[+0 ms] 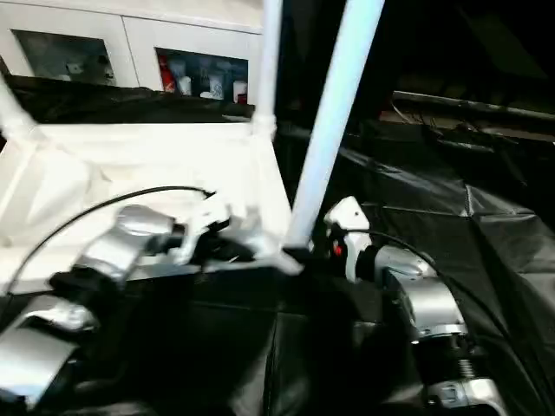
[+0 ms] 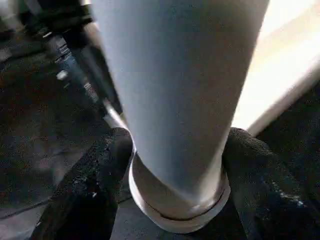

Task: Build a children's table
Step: Rotate leg to tighten

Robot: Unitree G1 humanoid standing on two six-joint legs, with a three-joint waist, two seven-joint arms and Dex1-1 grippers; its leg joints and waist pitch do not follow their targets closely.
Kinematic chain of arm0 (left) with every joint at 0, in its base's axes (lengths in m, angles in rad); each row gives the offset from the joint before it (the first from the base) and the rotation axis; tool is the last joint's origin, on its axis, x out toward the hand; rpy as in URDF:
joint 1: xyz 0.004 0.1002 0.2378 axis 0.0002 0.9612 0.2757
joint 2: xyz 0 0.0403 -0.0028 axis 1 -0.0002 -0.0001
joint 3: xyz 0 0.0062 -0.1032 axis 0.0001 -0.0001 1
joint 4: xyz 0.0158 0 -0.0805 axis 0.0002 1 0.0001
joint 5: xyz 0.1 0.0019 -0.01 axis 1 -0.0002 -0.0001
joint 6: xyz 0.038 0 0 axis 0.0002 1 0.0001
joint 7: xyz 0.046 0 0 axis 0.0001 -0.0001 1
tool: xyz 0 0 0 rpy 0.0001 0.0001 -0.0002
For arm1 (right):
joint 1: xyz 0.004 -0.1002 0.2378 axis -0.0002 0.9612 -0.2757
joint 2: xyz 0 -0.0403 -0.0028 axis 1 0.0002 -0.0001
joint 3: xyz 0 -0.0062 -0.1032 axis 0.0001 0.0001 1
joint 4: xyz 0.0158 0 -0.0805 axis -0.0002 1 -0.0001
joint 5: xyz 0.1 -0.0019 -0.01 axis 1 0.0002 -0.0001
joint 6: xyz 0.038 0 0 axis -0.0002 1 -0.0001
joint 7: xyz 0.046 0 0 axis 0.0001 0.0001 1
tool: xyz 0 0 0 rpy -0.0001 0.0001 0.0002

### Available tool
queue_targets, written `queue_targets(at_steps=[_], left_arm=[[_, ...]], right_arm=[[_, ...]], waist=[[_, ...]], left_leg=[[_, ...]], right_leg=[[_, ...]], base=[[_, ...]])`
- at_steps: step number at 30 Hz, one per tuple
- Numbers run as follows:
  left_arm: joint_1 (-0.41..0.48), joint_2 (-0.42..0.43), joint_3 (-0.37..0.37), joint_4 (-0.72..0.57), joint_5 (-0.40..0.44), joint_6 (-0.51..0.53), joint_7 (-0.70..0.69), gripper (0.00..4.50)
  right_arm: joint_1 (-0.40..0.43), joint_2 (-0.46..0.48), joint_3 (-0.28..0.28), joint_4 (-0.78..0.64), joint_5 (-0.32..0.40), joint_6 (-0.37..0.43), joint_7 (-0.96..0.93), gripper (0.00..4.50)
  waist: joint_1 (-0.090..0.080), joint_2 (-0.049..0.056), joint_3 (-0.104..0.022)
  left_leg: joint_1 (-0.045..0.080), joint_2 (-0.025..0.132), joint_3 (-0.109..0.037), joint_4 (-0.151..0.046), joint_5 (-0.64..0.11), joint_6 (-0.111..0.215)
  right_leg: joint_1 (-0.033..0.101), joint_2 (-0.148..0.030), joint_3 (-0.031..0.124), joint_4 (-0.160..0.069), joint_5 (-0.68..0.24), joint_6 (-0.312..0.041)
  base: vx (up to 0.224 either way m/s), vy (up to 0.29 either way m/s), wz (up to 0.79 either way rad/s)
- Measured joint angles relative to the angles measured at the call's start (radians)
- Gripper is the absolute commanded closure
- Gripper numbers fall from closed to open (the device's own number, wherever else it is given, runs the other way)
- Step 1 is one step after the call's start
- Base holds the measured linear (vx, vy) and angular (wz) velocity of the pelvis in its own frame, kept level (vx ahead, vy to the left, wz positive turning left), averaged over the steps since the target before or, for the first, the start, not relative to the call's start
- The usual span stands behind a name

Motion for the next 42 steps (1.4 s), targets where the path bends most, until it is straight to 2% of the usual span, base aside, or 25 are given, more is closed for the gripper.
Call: queue_targets(at_steps=[1, 3, 7, 8, 15, 19, 25, 27, 31, 32, 34, 35, 40, 42], left_arm=[[0.001, 0.004, -0.004, -0.002, -0.004, 0.003, -0.01, 4.5], [0.003, 0.006, -0.008, -0.006, -0.005, 0.006, -0.026, 4.5], [0.013, 0.009, -0.009, -0.02, -0.004, 0.007, -0.035, 4.5], [0.015, 0.009, -0.009, -0.024, -0.004, 0.007, -0.033, 4.5], [0.02, -0.001, -0.004, -0.025, 0.0, 0.005, 0.028, 4.5], [0.001, -0.053, 0.017, 0.023, 0.019, 0.0, 0.158, 4.5], [-0.041, -0.185, 0.034, 0.097, 0.056, 0.034, 0.434, 4.5], [-0.044, -0.219, 0.036, 0.105, 0.06, 0.048, 0.499, 4.5], [-0.046, -0.242, 0.043, 0.114, 0.067, 0.052, 0.534, 4.5], [-0.047, -0.242, 0.044, 0.115, 0.067, 0.051, 0.534, 4.5], [-0.048, -0.242, 0.044, 0.118, 0.067, 0.049, 0.53, 4.5], [-0.048, -0.238, 0.044, 0.119, 0.067, 0.046, 0.521, 4.5], [-0.048, -0.2, 0.044, 0.117, 0.062, 0.03, 0.448, 4.5], [-0.048, -0.171, 0.041, 0.111, 0.061, 0.02, 0.396, 4.5]], right_arm=[[0.0, -0.002, 0.004, 0.0, 0.004, 0.002, 0.011, 1.5], [-0.001, -0.004, 0.01, 0.0, 0.013, 0.01, 0.027, 1.82], [-0.001, -0.004, 0.012, 0.0, 0.018, 0.013, 0.035, 1.98], [-0.001, -0.004, 0.012, 0.0, 0.018, 0.014, 0.035, 2.17], [0.003, 0.022, 0.005, -0.006, 0.003, 0.009, -0.024, 2.33], [0.002, 0.09, -0.044, 0.017, -0.021, 0.011, -0.192, 2.42], [-0.042, 0.252, -0.157, 0.101, -0.06, 0.011, -0.572, 2.46], [-0.062, 0.286, -0.177, 0.131, -0.065, 0.011, -0.669, 2.47], [-0.079, 0.312, -0.185, 0.142, -0.094, 0.005, -0.73, 2.47], [-0.078, 0.313, -0.184, 0.144, -0.099, -0.003, -0.73, 2.12], [-0.078, 0.315, -0.184, 0.144, -0.103, -0.008, -0.728, 2.12], [-0.078, 0.314, -0.184, 0.145, -0.103, -0.01, -0.716, 1.79], [-0.072, 0.281, -0.179, 0.134, -0.07, -0.002, -0.589, 1.59], [-0.059, 0.242, -0.154, 0.116, -0.052, 0.004, -0.506, 1.59]], waist=[[0.001, 0.0, 0.0], [0.003, 0.0, 0.0], [0.005, 0.0, 0.001], [0.004, 0.0, 0.001], [0.005, 0.0, 0.001], [0.003, 0.0, 0.0], [-0.003, 0.005, -0.003], [-0.003, 0.007, -0.003], [-0.003, 0.008, -0.004], [-0.003, 0.008, -0.004], [-0.003, 0.009, -0.004], [-0.004, 0.01, -0.004], [-0.005, 0.012, -0.004], [-0.006, 0.013, -0.004]], left_leg=[[0.0, 0.0, 0.0, 0.0, 0.0, 0.0], [0.0, 0.0, 0.0, 0.001, 0.0, 0.0], [0.001, 0.0, 0.001, 0.002, 0.0, -0.001], [0.001, 0.0, 0.001, 0.002, 0.0, -0.001], [0.003, 0.0, 0.001, 0.003, 0.0, -0.001], [0.004, -0.001, 0.001, 0.004, 0.0, -0.001], [0.004, -0.002, 0.0, 0.009, 0.0, -0.001], [0.004, -0.003, -0.001, 0.008, 0.0, -0.001], [0.004, -0.003, -0.002, 0.008, 0.0, -0.001], [0.004, -0.003, -0.002, 0.008, 0.0, -0.001], [0.003, -0.003, -0.002, 0.008, 0.0, -0.001], [0.003, -0.003, -0.002, 0.008, 0.0, -0.001], [0.003, -0.003, -0.003, 0.005, 0.0, -0.001], [0.003, -0.003, -0.003, 0.003, 0.0, -0.001]], right_leg=[[0.0, 0.0, 0.0, 0.0, 0.0, 0.0], [0.0, 0.0, 0.0, 0.0, 0.0, 0.0], [0.001, -0.001, 0.001, 0.001, 0.0, -0.001], [0.001, -0.001, 0.001, 0.001, 0.0, -0.001], [0.002, -0.001, 0.001, 0.003, 0.001, -0.001], [0.005, -0.001, 0.002, 0.002, 0.0, 0.0], [0.006, -0.002, 0.004, -0.001, -0.002, 0.003], [0.006, -0.002, 0.003, -0.002, -0.002, 0.004], [0.006, -0.002, 0.003, -0.002, -0.002, 0.004], [0.006, -0.002, 0.002, -0.002, -0.002, 0.004], [0.006, -0.002, 0.002, -0.002, -0.002, 0.004], [0.006, -0.002, 0.002, -0.002, -0.002, 0.004], [0.004, -0.002, 0.002, -0.002, -0.002, 0.004], [0.002, -0.001, 0.0, -0.002, -0.001, 0.004]], base=[[0.0, 0.0, 0.0], [0.0, 0.0, 0.0], [0.0, 0.0, 0.0], [0.0, 0.0, 0.0], [0.0, 0.0, 0.0], [0.0, 0.0, 0.0], [0.0, 0.0, 0.0], [0.0, 0.0, 0.0], [0.0, 0.0, 0.0], [0.0, 0.0, 0.0], [0.0, 0.0, 0.0], [0.0, 0.0, 0.0], [0.0, 0.0, 0.0], [0.0, 0.0, 0.0]])
